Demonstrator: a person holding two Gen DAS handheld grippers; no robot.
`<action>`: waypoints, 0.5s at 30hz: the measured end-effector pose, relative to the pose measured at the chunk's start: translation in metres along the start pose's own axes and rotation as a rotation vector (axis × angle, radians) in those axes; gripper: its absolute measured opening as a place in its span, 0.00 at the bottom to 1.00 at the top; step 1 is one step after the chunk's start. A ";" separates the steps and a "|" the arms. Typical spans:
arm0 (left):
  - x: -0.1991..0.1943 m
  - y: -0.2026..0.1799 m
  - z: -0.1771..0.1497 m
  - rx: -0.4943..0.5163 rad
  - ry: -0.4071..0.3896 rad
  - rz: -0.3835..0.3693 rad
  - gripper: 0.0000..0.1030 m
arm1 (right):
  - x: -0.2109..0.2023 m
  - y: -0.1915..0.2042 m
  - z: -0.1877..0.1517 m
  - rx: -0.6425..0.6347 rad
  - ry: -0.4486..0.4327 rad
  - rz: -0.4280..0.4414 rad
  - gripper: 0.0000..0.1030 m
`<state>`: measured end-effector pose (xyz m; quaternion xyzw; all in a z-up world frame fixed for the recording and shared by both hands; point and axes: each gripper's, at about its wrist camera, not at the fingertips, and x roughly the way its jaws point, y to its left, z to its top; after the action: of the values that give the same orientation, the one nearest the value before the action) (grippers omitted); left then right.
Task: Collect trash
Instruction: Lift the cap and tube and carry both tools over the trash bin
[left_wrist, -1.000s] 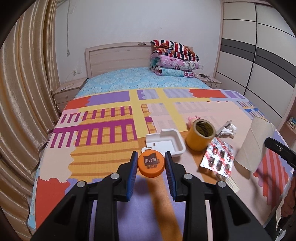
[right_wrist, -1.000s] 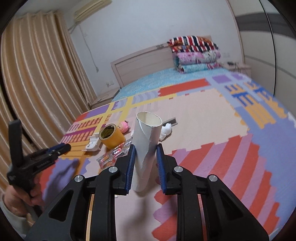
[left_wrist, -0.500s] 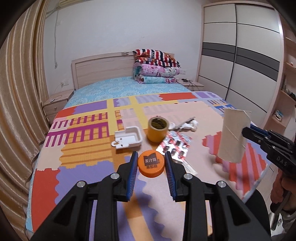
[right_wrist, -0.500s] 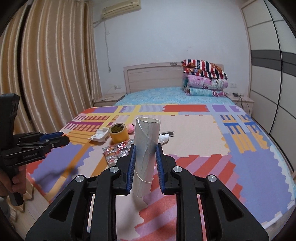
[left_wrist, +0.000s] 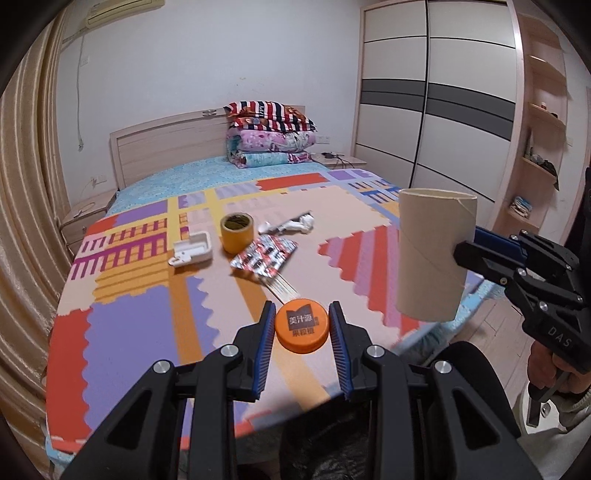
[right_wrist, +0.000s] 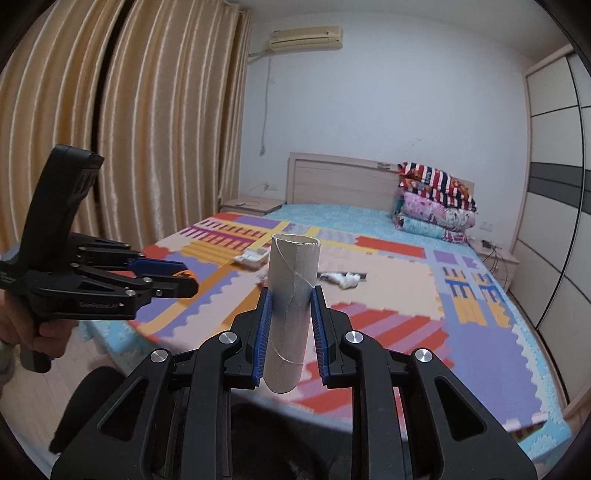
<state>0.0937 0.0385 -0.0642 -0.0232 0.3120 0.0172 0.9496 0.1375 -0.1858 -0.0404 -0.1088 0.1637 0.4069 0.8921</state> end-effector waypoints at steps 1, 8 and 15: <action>-0.002 -0.003 -0.004 -0.001 0.004 -0.009 0.28 | -0.002 0.001 -0.003 0.002 0.008 0.006 0.21; -0.009 -0.027 -0.036 0.004 0.055 -0.055 0.28 | -0.024 0.010 -0.039 0.001 0.069 0.063 0.21; 0.010 -0.044 -0.080 -0.001 0.176 -0.108 0.28 | -0.025 0.023 -0.075 -0.044 0.152 0.104 0.21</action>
<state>0.0567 -0.0094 -0.1333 -0.0418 0.3923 -0.0360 0.9182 0.0892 -0.2128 -0.1017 -0.1501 0.2273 0.4469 0.8521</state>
